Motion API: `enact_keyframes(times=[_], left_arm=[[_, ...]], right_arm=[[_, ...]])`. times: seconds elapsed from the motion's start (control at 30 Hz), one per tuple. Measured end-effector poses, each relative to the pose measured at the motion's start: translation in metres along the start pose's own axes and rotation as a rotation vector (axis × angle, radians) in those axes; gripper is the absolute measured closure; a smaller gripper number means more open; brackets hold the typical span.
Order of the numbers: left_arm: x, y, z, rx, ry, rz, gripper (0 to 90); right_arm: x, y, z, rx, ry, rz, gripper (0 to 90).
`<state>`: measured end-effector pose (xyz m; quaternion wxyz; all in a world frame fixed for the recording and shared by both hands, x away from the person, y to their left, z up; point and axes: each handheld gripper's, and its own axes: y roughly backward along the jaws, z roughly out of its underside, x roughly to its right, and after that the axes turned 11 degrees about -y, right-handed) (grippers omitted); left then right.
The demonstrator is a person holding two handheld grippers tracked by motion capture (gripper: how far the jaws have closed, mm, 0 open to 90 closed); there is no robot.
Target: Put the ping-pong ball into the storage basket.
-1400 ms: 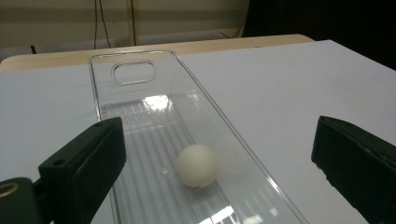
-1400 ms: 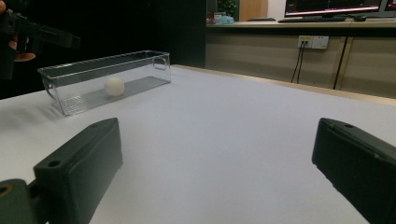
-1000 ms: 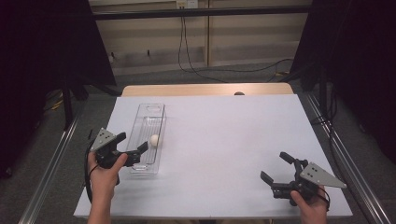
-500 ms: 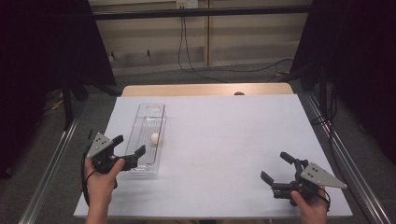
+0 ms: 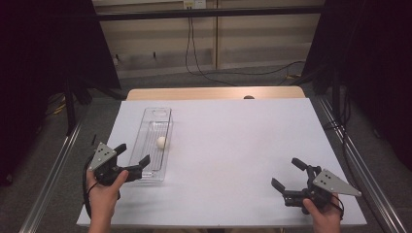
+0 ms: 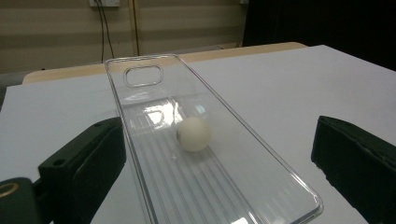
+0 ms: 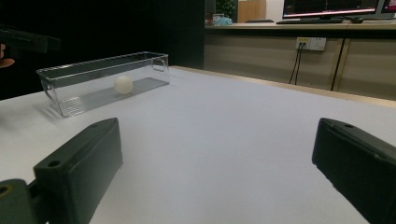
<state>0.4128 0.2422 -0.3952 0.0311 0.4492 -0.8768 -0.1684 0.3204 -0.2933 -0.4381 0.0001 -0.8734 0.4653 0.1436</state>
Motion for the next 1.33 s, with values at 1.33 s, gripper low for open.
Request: enact_keyframes(times=[1.33], left_arm=[[0.012, 0.007, 0.015, 0.023, -0.049, -0.023, 3.0]], right_arm=[[0.0, 0.0, 0.001, -0.007, 0.0, -0.001, 1.2]])
